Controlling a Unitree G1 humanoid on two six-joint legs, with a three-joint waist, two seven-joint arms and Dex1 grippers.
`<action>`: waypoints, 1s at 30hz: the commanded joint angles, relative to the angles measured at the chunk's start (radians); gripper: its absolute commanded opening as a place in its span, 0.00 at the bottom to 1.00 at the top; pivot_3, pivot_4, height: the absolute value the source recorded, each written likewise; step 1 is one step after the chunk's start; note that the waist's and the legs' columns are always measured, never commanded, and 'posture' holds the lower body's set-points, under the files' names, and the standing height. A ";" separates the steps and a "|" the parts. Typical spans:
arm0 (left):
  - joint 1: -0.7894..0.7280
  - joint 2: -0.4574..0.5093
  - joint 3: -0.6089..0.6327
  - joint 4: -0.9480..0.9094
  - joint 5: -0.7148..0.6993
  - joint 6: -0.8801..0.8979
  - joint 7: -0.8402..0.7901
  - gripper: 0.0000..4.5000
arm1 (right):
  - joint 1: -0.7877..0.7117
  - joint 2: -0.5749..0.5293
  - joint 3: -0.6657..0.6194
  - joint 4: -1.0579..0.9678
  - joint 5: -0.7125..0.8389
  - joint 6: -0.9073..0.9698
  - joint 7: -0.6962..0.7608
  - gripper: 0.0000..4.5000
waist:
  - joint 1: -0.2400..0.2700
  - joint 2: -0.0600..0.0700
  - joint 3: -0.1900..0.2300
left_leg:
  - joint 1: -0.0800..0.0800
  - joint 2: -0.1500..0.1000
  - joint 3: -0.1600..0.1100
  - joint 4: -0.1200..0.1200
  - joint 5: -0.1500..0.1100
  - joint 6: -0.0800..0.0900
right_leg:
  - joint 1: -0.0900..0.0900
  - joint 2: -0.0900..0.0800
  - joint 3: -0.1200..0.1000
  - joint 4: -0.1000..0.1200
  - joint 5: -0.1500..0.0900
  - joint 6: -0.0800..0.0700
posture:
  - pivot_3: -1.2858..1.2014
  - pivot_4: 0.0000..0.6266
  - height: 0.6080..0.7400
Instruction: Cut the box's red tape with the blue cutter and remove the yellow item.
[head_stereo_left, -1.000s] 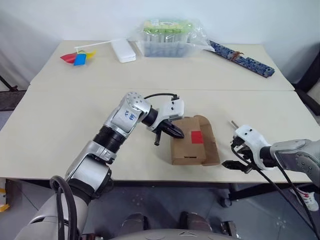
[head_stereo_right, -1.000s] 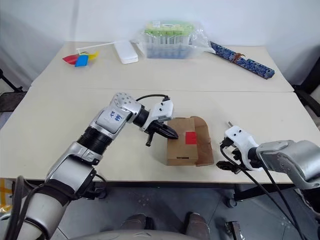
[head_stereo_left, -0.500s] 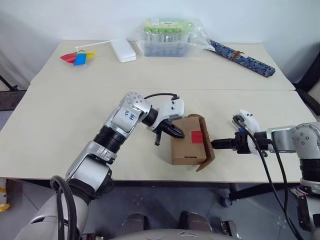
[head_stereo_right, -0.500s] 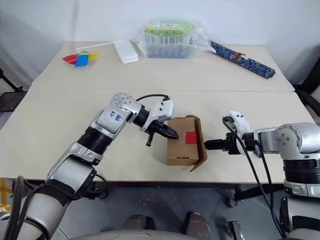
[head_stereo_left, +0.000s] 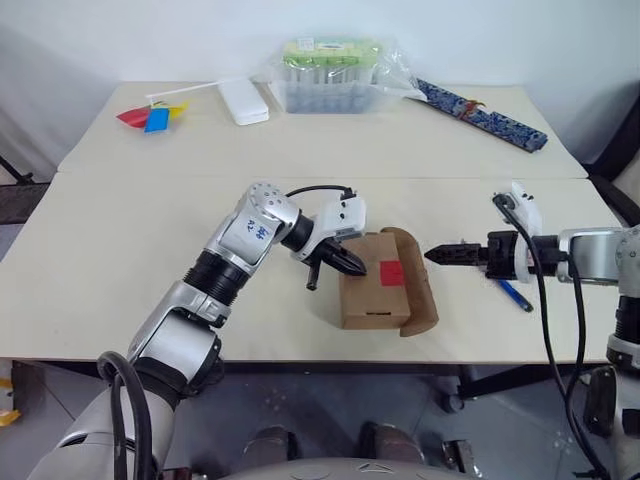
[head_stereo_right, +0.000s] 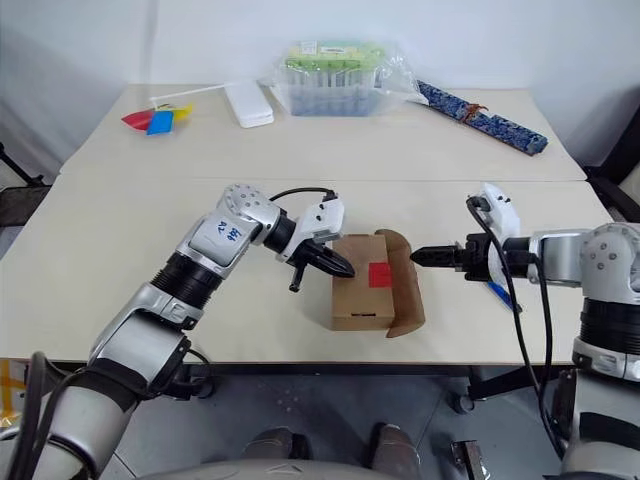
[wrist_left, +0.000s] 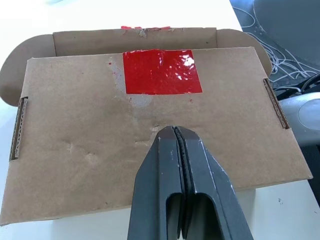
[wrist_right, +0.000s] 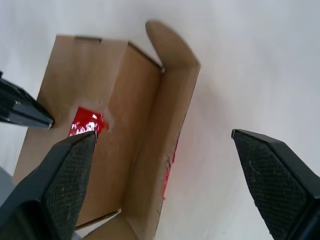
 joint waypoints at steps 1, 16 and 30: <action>0.035 0.007 -0.062 0.036 0.058 0.018 0.007 0.00 | 0.022 0.006 0.011 -0.020 -0.004 -0.003 0.011 1.00 | -0.001 0.000 0.000 | 0.000 0.000 0.000 0.000 0.000 0.000 | 0.000 0.000 0.000 0.000 0.000 0.000 | 0.52 0.24 1.00; 0.046 0.020 -0.072 0.007 0.061 0.021 0.003 0.00 | 0.035 0.048 0.163 0.102 -0.042 -0.091 0.135 0.96 | -0.014 0.000 0.000 | 0.001 0.000 0.000 0.000 0.000 0.000 | 0.001 0.000 0.000 0.001 0.000 0.000 | 0.52 0.24 1.00; 0.062 0.031 -0.071 0.008 0.062 0.020 0.008 0.00 | -0.021 0.046 0.111 0.026 -0.039 -0.024 0.126 0.00 | -0.015 0.000 0.000 | 0.001 0.000 0.000 0.000 0.000 0.000 | 0.001 0.000 0.000 0.000 0.000 0.000 | 0.52 0.24 1.00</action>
